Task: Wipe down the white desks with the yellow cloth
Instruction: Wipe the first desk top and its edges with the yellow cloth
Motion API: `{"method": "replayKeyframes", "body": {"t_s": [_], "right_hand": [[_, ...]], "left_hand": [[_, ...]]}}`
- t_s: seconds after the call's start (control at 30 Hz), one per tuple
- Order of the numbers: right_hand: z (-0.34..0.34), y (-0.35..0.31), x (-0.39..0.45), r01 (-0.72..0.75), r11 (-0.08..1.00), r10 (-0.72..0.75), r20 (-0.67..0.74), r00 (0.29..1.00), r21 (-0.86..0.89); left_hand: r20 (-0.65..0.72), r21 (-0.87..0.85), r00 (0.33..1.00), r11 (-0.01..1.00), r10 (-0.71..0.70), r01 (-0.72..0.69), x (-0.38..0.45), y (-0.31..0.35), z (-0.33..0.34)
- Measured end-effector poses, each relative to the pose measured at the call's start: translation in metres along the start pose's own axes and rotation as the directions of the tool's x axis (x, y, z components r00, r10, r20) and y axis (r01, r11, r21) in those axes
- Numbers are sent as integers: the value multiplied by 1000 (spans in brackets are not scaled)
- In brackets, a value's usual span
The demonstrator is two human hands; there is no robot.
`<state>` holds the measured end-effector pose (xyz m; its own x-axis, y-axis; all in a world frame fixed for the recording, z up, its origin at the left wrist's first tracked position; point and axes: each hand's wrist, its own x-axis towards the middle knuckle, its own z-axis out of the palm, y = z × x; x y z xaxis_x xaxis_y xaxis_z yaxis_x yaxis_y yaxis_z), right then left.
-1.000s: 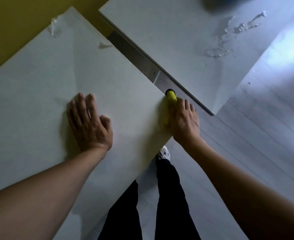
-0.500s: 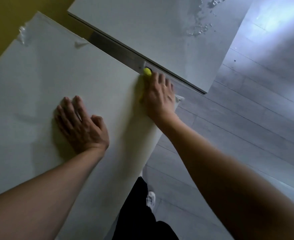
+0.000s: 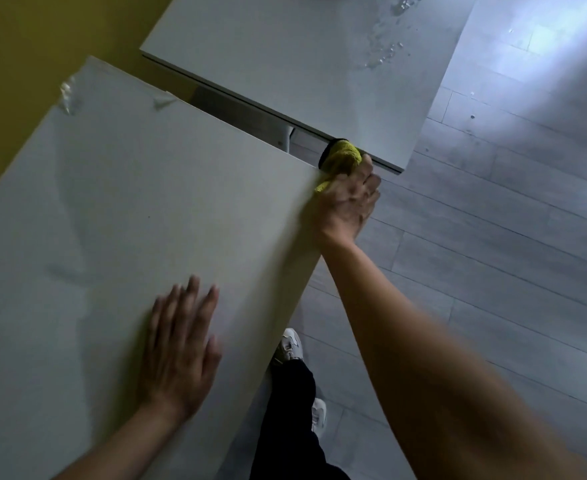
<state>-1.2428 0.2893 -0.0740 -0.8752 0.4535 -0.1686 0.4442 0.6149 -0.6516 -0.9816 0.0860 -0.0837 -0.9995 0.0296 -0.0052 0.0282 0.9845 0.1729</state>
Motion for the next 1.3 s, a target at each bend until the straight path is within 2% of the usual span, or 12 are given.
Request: {"method": "replayKeyframes", "body": {"t_s": [0.1, 0.23, 0.33, 0.5, 0.77, 0.93, 1.0, 1.1, 1.13, 1.23, 1.3], "right_hand": [[0, 16, -27, -35, 997, 37, -39, 999, 63], [3, 26, -74, -98, 995, 98, 11, 995, -11], [-1, 19, -59, -103, 993, 106, 53, 993, -50], [1, 10, -25, -188, 975, 179, 79, 981, 122], [-17, 56, -160, -181, 952, 133, 200, 971, 246], [-72, 86, -139, -338, 895, 346, 24, 938, 292], [-65, 74, -124, -390, 875, 381, 90, 920, 287], [-34, 41, -124, -361, 906, 299, 272, 915, 218], [-25, 34, -128, -353, 914, 294, 272, 916, 199], [-8, 32, -133, -315, 941, 298, 141, 944, 120], [3, 27, -118, -317, 937, 303, 109, 947, 150]], "left_hand": [[38, 44, 999, 999, 24, -25, -43, -23, 3], [29, 12, 999, 1000, 12, -12, -44, -24, 6], [20, 21, 1000, 1000, 18, -19, -44, -24, 6], [2, 12, 1000, 1000, 21, -21, -45, -24, 8], [-10, 15, 1000, 1000, 22, -22, -46, -26, 8], [-17, 20, 1000, 999, 25, -25, -45, -25, 9], [-25, 26, 999, 999, 25, -24, -46, -23, 9], [-16, 28, 1000, 999, 20, -19, -46, -24, 8], [-13, 33, 1000, 999, 19, -19, -45, -24, 8], [-11, 38, 1000, 999, 13, -13, -45, -23, 9], [-13, 40, 1000, 999, 17, -16, -45, -23, 9]]}}
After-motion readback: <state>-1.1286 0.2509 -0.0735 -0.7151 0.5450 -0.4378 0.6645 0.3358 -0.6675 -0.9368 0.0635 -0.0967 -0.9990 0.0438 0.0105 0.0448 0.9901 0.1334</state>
